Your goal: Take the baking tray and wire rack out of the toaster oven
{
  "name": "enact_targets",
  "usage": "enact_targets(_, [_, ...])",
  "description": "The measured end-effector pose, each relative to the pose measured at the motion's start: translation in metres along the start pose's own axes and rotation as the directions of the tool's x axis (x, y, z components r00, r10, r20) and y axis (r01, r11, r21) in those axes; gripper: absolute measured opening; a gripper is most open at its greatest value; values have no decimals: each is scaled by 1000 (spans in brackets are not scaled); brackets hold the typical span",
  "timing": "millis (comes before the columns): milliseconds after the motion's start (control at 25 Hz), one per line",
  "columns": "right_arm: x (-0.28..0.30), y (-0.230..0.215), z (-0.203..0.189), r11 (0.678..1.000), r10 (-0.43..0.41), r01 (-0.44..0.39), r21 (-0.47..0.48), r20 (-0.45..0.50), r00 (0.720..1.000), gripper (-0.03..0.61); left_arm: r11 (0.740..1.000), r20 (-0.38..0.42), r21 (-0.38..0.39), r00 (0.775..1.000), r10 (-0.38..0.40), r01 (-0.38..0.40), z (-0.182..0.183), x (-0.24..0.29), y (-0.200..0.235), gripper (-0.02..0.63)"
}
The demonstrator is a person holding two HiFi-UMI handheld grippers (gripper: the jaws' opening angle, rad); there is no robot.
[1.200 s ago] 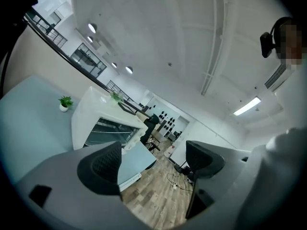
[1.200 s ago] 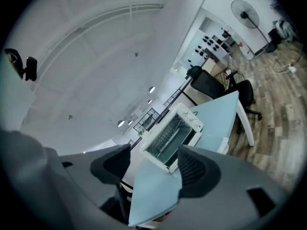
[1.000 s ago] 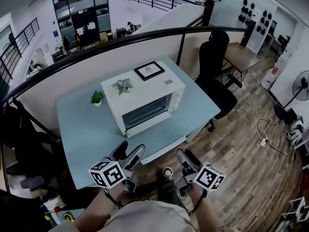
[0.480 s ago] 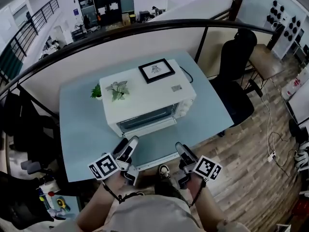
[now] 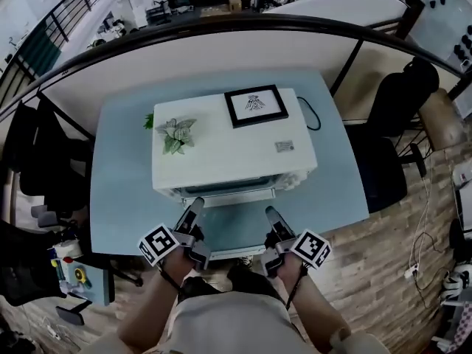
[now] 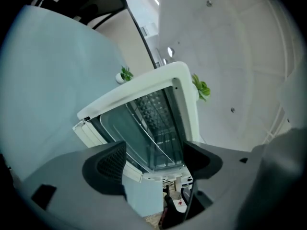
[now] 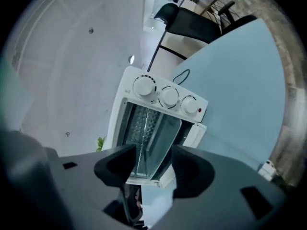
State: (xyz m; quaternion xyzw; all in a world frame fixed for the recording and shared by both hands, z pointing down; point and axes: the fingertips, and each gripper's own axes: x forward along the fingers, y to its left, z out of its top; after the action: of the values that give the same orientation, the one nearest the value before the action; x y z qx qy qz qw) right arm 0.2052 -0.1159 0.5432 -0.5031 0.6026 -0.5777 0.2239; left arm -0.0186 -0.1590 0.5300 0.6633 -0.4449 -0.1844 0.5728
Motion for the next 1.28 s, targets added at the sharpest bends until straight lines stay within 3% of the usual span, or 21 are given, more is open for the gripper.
enact_targets(280, [57,-33,7,998,23,-19,55,-86,996,240,986,98,-143,990,101,-86,5,23,47,365])
enact_targets(680, [103,-64,2,992,10,4,128,-113,994,235,961,135,-210,968,211,-180,10,39,104,339])
enact_targets(1080, [128,-79,12,978,29,-27,207,-9,1000,215,971,149,-214,979,137,-104,26,57,122,212])
enact_targets(1280, [141,-76,29,970,78,-92,226,70,994,216,977,189,-207,978,92,-52,39,67,125,213])
